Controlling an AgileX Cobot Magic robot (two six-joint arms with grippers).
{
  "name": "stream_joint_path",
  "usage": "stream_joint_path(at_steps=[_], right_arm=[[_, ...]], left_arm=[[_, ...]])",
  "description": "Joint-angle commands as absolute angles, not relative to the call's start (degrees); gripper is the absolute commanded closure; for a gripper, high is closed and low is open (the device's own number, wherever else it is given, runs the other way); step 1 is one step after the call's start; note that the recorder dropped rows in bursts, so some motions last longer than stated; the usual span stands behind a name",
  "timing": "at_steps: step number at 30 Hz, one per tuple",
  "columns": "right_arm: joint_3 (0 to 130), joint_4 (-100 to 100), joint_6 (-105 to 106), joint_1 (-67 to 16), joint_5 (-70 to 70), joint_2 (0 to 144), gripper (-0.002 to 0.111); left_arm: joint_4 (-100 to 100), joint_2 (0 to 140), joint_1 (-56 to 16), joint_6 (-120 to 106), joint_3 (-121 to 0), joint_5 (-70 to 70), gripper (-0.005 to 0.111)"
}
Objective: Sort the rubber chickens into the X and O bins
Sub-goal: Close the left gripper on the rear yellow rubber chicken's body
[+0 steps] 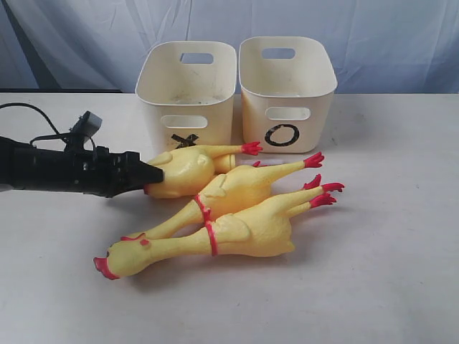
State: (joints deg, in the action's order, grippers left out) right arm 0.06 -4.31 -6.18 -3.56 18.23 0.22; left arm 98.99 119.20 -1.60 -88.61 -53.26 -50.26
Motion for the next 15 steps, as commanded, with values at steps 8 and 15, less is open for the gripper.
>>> stream_joint_path(at_steps=[8, 15], right_arm=[[0.0, -3.92, -6.0, -3.63, 17.69, 0.0, 0.109], [0.0, -3.92, -6.0, -3.63, 17.69, 0.0, 0.109]], left_arm=[[91.57, 119.66, -1.87, -88.51, -53.48, -53.3, 0.107], [87.38, 119.66, -1.87, -84.36, -53.48, -55.91, 0.107]])
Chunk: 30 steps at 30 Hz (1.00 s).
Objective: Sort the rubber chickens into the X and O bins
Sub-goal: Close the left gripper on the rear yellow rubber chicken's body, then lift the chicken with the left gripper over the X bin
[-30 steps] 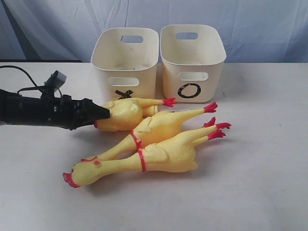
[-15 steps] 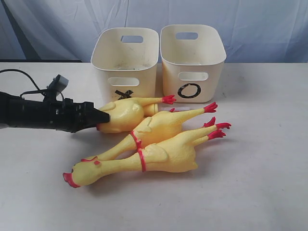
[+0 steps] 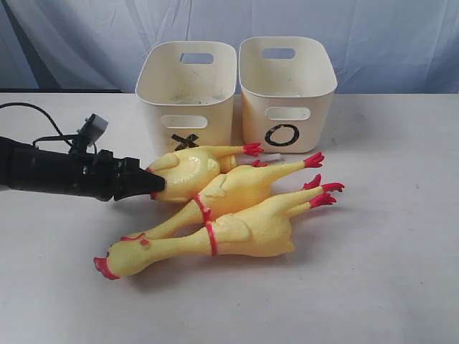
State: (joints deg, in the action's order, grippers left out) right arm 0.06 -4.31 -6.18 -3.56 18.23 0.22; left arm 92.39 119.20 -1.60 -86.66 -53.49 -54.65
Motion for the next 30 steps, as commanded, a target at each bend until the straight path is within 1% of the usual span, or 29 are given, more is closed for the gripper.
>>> stream_joint_path(at_steps=[1, 13, 30], right_arm=[[0.0, -3.92, -6.0, -3.63, 17.69, 0.0, 0.109], [0.0, -4.13, -6.0, -3.63, 17.68, 0.0, 0.109], [0.0, -4.13, -6.0, -3.63, 17.68, 0.0, 0.109]], left_arm=[[86.22, 119.43, -1.87, -83.87, -53.48, -55.91, 0.107], [71.1, 111.22, -1.87, -77.98, -53.48, -56.97, 0.107], [65.21, 92.51, -1.87, -74.02, -53.48, -56.46, 0.107]])
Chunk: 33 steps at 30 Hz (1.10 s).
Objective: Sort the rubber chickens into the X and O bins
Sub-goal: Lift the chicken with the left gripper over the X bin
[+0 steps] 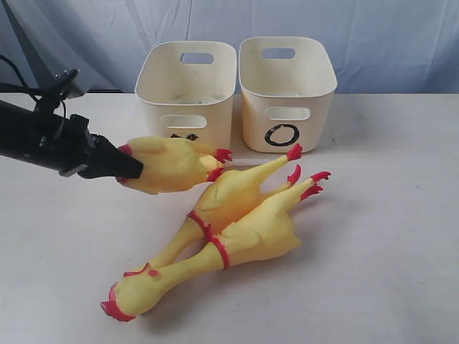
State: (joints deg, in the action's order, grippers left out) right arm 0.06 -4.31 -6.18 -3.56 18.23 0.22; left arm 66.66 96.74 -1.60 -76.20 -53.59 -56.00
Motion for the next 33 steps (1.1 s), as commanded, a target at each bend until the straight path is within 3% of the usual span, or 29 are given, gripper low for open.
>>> stream_joint_path(at_steps=[1, 19, 33], right_arm=[[0.0, -4.13, -6.0, -3.63, 17.68, 0.0, 0.109], [0.0, -4.13, -6.0, -3.63, 17.68, 0.0, 0.109], [0.0, -4.13, -6.0, -3.63, 17.68, 0.0, 0.109]], left_arm=[[65.05, 91.55, -1.87, -73.64, -53.48, -56.57, 0.107], [64.9, 79.94, -1.87, -68.97, -53.48, -64.02, 0.107], [75.28, 83.31, -1.87, -70.84, -65.77, -40.33, 0.107]])
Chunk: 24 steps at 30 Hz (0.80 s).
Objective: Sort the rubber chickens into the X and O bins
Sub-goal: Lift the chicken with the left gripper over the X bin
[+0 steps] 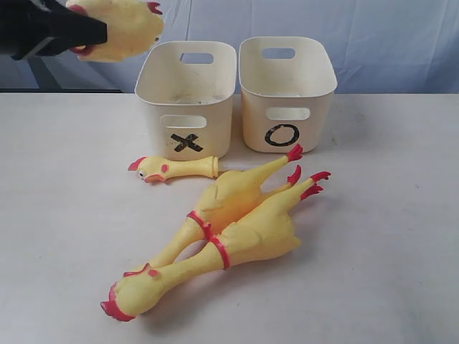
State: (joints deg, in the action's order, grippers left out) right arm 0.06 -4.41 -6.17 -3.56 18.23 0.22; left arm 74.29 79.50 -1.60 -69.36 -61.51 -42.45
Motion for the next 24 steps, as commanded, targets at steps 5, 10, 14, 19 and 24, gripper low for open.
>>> stream_joint_path(at_steps=[5, 10, 14, 19, 24], right_arm=[[0.0, -4.13, -6.0, -3.63, 17.68, 0.0, 0.109], [0.0, -4.13, -6.0, -3.63, 17.68, 0.0, 0.109], [0.0, -4.13, -6.0, -3.63, 17.68, 0.0, 0.109], [0.0, -4.13, -6.0, -3.63, 17.68, 0.0, 0.109], [0.0, -4.13, -6.0, -3.63, 17.68, 0.0, 0.109]], left_arm=[[75.28, 89.9, -1.87, -70.84, -70.62, -40.44, 0.107], [75.2, 95.74, -2.15, -70.84, -75.41, -41.25, 0.107], [73.18, 100.21, -4.45, -70.73, -78.83, -40.86, 0.107], [71.79, 104.79, -8.75, -70.73, -82.73, -36.89, 0.107], [70.69, 108.99, -11.07, -70.58, -85.43, -34.69, 0.107]])
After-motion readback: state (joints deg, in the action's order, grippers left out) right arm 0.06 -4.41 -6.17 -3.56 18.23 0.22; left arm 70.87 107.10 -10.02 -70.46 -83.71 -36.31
